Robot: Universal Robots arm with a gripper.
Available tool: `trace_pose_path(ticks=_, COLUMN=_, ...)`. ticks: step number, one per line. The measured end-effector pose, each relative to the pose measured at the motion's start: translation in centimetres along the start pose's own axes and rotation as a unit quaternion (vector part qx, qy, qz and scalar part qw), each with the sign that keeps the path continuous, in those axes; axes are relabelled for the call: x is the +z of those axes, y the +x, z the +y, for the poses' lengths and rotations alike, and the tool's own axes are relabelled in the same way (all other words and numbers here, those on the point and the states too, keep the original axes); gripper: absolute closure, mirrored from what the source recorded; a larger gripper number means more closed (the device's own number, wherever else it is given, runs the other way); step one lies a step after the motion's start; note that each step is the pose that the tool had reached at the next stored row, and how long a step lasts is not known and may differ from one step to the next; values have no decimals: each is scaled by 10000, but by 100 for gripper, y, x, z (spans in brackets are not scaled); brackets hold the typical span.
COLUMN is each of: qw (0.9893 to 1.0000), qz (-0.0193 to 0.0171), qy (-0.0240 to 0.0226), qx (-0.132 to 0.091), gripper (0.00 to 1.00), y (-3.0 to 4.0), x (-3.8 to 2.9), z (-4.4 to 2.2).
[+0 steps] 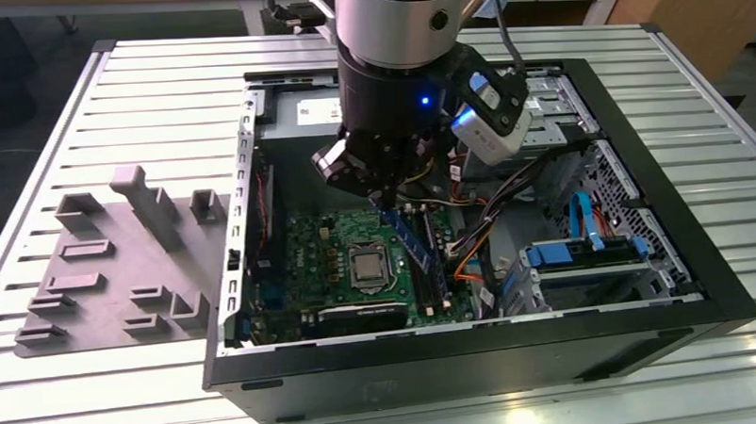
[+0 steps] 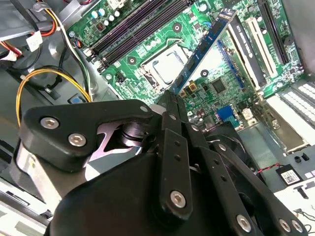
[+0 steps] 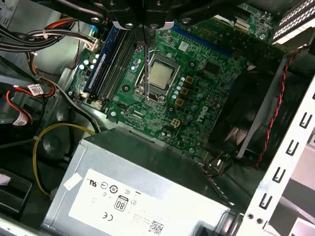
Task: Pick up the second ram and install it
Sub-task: 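Insert the second ram into the second slot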
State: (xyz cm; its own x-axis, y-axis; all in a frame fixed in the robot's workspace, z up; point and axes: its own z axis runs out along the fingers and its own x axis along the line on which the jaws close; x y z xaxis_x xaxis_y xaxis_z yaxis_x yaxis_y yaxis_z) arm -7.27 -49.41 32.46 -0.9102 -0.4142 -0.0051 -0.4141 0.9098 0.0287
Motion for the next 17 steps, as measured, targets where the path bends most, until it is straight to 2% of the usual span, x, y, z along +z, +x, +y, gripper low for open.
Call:
trace_pose_path(ticks=12, qw=10000, qz=-1, qy=0, qx=23, gripper=89, y=0, x=0, z=0)
trace_pose_path(ticks=17, qw=9998, qz=-6, qy=1, qx=202, gripper=89, y=0, x=3, z=0)
